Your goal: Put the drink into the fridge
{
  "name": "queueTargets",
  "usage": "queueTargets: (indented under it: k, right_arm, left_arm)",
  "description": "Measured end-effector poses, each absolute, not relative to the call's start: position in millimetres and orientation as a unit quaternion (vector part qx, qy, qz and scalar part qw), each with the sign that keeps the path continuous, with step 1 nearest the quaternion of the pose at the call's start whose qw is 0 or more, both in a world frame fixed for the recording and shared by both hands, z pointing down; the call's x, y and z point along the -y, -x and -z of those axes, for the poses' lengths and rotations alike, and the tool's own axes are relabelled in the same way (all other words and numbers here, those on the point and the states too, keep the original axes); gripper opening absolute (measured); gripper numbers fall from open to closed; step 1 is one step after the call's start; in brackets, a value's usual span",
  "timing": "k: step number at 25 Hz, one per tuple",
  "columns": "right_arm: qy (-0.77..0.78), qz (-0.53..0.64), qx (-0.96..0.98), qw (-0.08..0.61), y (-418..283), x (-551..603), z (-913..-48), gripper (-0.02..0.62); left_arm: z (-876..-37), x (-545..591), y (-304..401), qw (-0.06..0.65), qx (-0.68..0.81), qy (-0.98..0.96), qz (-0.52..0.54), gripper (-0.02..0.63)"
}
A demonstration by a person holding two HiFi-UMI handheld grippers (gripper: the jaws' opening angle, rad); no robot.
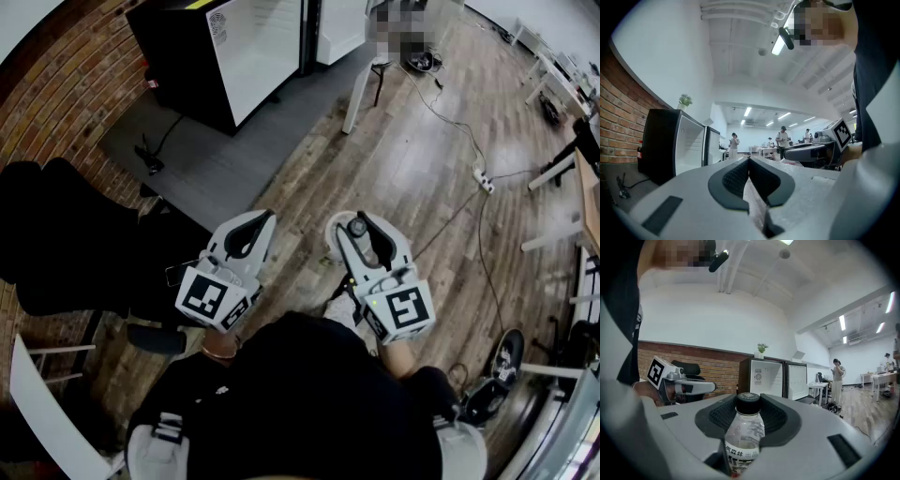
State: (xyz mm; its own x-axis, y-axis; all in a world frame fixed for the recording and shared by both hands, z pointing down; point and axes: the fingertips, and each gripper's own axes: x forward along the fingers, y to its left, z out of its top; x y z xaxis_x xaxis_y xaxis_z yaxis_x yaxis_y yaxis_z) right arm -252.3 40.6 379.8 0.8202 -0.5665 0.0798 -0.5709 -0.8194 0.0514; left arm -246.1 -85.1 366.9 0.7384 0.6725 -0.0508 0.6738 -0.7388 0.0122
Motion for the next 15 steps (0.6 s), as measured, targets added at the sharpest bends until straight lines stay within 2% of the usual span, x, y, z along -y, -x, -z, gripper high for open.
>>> queueTargets:
  k: [15]
  right_arm:
    - [-0.958,-0.015,0.287,0.012,237.6,-53.0,-379.7,0.150]
  left_arm:
    - [-374.2,78.8,228.0,0.022,-0.367,-0.930,0.013,-0.003]
